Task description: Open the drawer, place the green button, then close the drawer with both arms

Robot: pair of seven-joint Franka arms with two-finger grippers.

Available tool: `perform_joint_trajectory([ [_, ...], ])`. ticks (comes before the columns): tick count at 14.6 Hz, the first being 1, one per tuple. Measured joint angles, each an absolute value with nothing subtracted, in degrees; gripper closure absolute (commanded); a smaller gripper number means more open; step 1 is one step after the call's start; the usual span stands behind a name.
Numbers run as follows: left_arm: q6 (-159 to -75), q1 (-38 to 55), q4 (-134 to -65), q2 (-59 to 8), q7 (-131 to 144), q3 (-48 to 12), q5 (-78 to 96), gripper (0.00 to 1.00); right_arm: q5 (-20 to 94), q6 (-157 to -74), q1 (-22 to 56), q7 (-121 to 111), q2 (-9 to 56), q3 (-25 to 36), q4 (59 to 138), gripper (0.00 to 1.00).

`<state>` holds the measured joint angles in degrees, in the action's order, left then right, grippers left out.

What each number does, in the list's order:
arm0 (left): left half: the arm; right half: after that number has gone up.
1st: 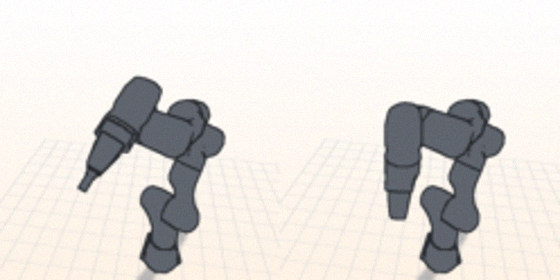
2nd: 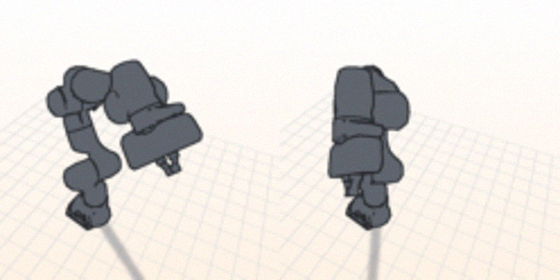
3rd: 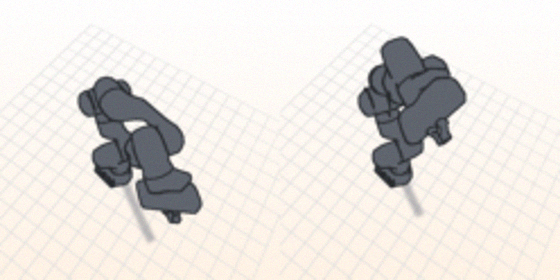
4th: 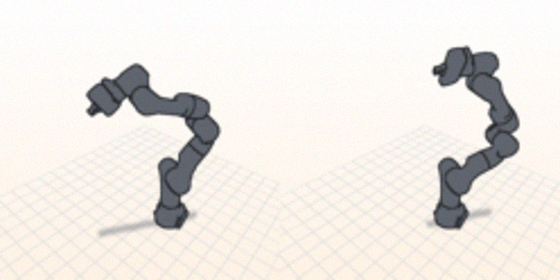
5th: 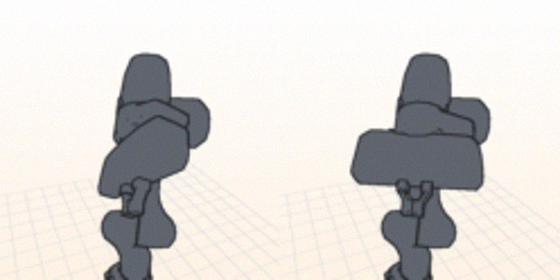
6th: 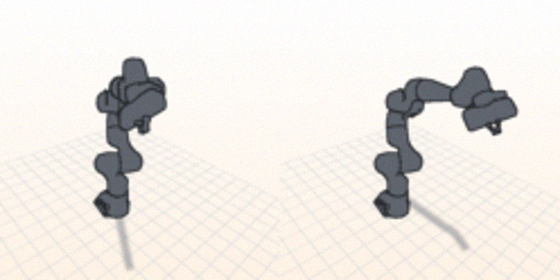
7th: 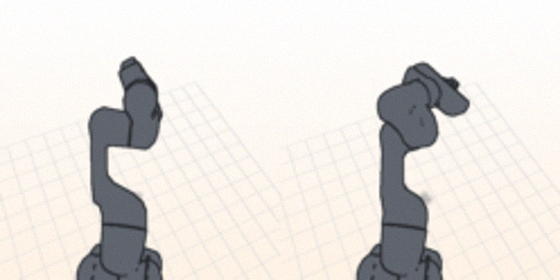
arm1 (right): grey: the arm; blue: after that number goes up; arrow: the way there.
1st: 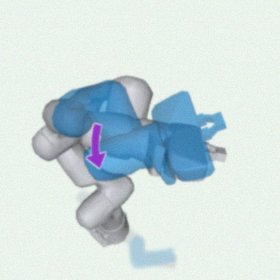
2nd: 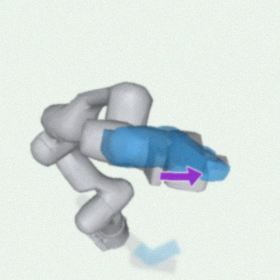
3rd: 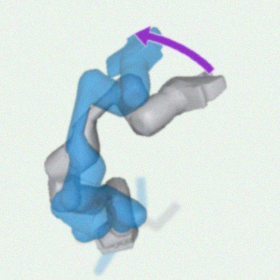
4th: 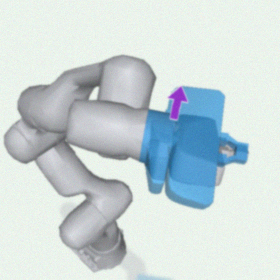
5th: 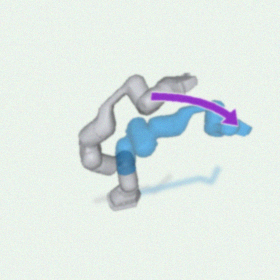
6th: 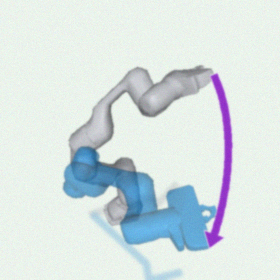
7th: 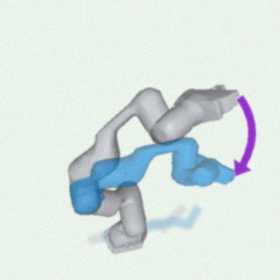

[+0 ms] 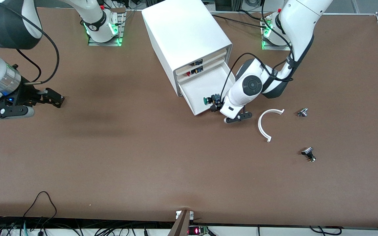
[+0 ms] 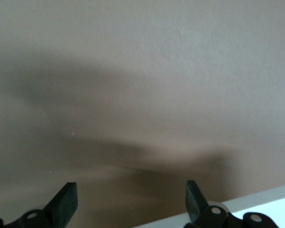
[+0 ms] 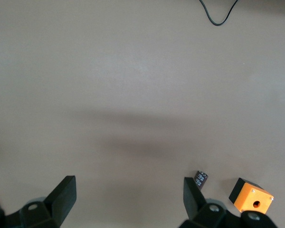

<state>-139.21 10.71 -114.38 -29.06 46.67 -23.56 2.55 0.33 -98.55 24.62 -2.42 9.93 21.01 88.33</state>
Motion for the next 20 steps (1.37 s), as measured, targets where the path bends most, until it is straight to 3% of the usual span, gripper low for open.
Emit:
perform_joint_trajectory([
  [6, -139.22, 10.75, -118.84, -27.33, 47.18, -27.2, 2.55, 0.0, 0.33, -97.48, 24.67, 1.04, 9.33, 20.45, 87.61, 0.0],
  [7, -139.22, 10.74, -119.15, -27.32, 47.73, -27.83, 2.55, 0.0, 0.33, -97.47, 22.91, 1.57, 9.29, 18.42, 87.61, 0.0],
  [11, -139.1, 10.81, -120.0, -27.32, 50.96, -31.28, 2.55, 0.0, 0.01, -97.44, 5.38, 4.29, 8.44, -0.28, 87.55, 0.0],
  [15, -137.74, 10.9, -120.46, -27.57, 51.77, -33.5, 2.55, 0.0, -0.05, -97.2, 0.36, 4.32, 7.6, -4.6, 87.55, 0.0],
  [20, -136.51, 10.92, -120.63, -28.61, 52.58, -34.72, 2.61, 0.0, -0.59, -96.8, 0.01, 4.38, 6.75, -5.51, 87.55, 0.0],
])
